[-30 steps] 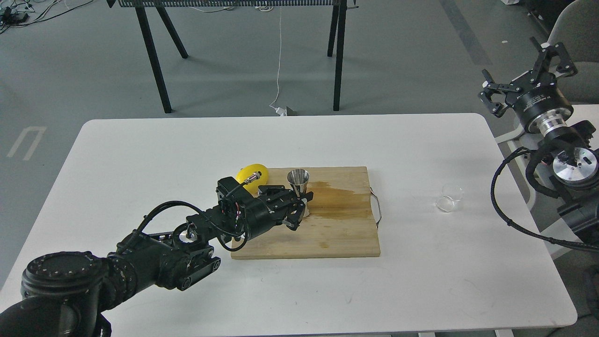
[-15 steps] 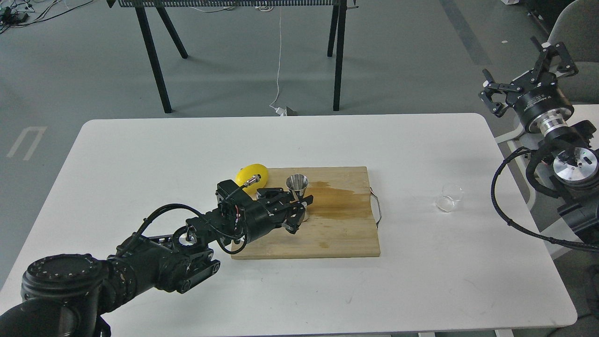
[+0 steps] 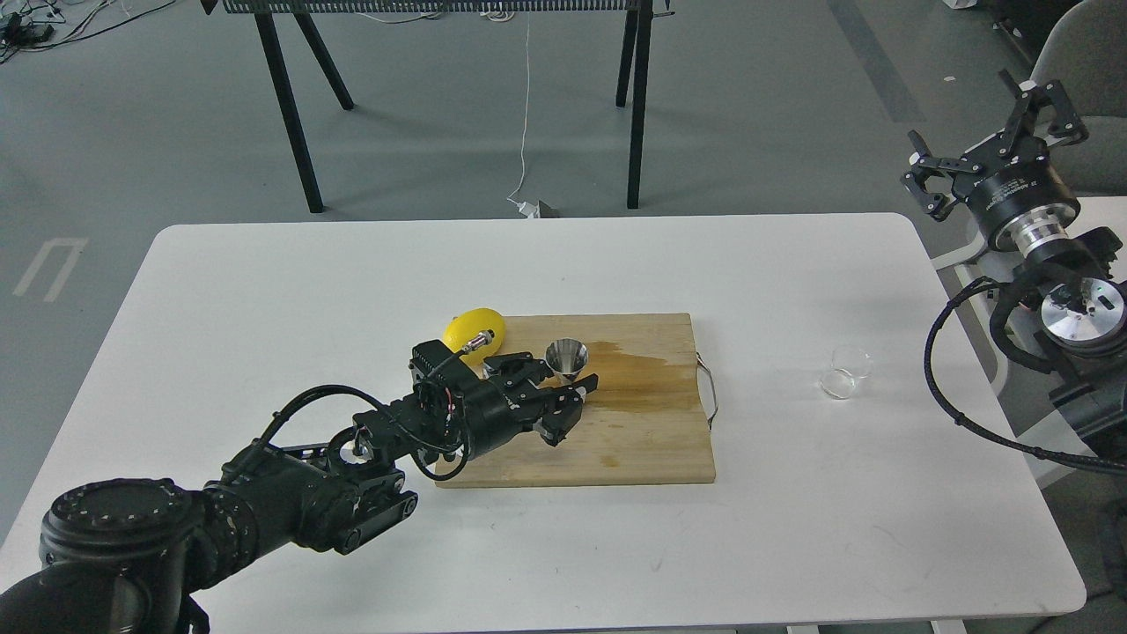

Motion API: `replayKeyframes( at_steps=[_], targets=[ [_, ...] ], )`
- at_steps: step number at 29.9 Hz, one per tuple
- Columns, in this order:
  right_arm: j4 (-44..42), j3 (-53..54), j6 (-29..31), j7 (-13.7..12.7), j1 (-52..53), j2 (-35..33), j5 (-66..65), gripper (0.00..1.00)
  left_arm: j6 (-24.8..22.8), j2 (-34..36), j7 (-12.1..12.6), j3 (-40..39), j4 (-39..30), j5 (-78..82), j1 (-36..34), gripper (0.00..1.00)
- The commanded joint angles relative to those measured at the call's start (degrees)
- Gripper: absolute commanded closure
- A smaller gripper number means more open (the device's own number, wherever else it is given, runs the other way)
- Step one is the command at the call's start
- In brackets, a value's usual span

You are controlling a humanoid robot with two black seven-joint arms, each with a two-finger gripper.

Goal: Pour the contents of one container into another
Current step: 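Lower the jigger upright onto the board and open the left gripper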

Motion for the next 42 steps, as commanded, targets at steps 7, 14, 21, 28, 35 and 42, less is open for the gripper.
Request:
replayKeyframes(
  at_steps=[7,14,21,28,35,42],
  targets=[
    [0.0,0.0,0.0,0.0,-0.2,0.1,0.0,0.00,0.0,0.0,0.0,0.0,-1.1,0.0,0.4,0.15],
    [0.0,0.1,0.0,0.0,-0.4,0.1,0.0,0.00,0.0,0.0,0.0,0.1,-1.2,0.0,0.5,0.14],
    [0.1,0.1,0.0,0.0,-0.4,0.1,0.1,0.00,0.0,0.0,0.0,0.0,-1.2,0.0,0.4,0.14],
    [0.1,0.2,0.0,0.0,-0.4,0.1,0.1,0.00,0.0,0.0,0.0,0.0,-1.3,0.0,0.5,0.14],
    [0.1,0.2,0.0,0.0,-0.4,0.1,0.1,0.00,0.0,0.0,0.0,0.0,-3.5,-0.1,0.5,0.14],
    [0.1,0.2,0.0,0.1,-0.4,0.1,0.1,0.00,0.0,0.0,0.0,-0.3,-3.5,-0.5,0.5,0.14]
  ],
)
